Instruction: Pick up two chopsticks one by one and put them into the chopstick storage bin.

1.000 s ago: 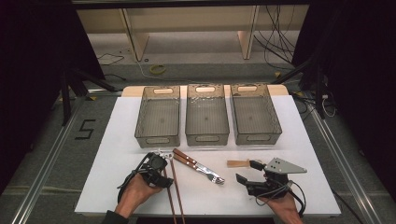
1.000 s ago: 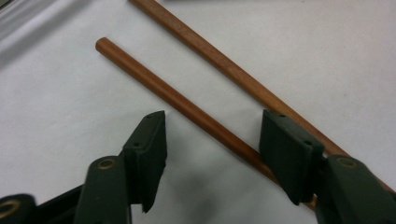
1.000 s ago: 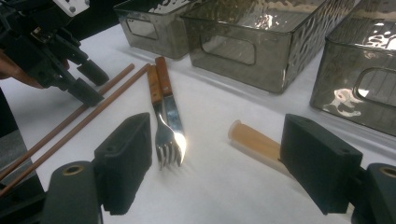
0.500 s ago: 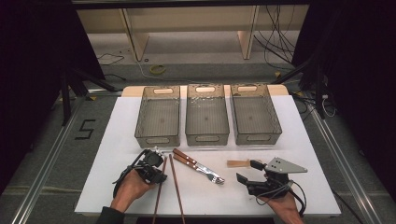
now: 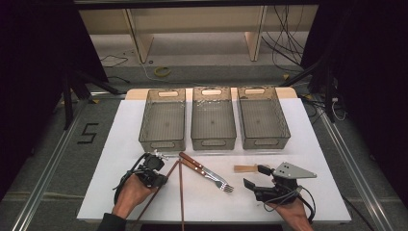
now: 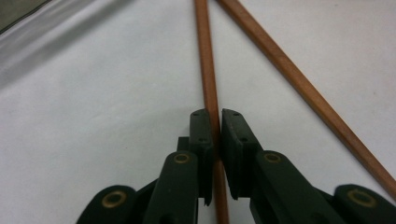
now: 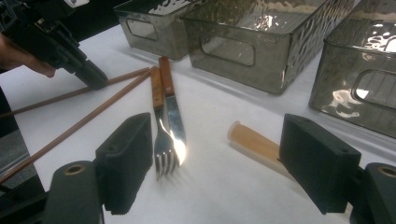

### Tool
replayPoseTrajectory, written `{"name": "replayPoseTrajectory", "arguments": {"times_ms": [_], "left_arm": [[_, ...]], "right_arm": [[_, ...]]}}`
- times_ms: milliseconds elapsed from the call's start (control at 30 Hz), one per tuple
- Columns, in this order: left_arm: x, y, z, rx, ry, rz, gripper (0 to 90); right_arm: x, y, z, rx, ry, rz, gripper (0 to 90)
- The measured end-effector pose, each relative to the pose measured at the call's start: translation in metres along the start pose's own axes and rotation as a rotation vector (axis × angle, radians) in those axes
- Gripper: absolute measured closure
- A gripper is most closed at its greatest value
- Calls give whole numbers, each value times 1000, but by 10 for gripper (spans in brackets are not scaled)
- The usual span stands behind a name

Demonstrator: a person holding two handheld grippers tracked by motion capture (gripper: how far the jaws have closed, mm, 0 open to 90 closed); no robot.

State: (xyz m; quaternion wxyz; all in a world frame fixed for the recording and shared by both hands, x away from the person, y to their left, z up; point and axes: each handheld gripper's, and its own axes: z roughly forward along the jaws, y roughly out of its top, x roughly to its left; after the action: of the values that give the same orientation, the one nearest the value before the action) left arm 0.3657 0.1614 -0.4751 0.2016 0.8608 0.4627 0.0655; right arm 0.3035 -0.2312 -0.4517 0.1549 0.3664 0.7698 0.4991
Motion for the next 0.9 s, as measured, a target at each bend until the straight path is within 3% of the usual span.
{"name": "replayPoseTrajectory", "arguments": {"times_ms": [433, 667, 900], "left_arm": [[3, -3, -3, -30, 13, 38, 836], [5, -3, -16, -74, 13, 57, 837], [11, -1, -33, -116, 3, 52, 837]], "right_arm": [[0, 0, -1, -1, 1, 1, 269], [-1, 0, 0, -1, -2, 2, 270], [-1, 0, -1, -4, -1, 3, 272]]}}
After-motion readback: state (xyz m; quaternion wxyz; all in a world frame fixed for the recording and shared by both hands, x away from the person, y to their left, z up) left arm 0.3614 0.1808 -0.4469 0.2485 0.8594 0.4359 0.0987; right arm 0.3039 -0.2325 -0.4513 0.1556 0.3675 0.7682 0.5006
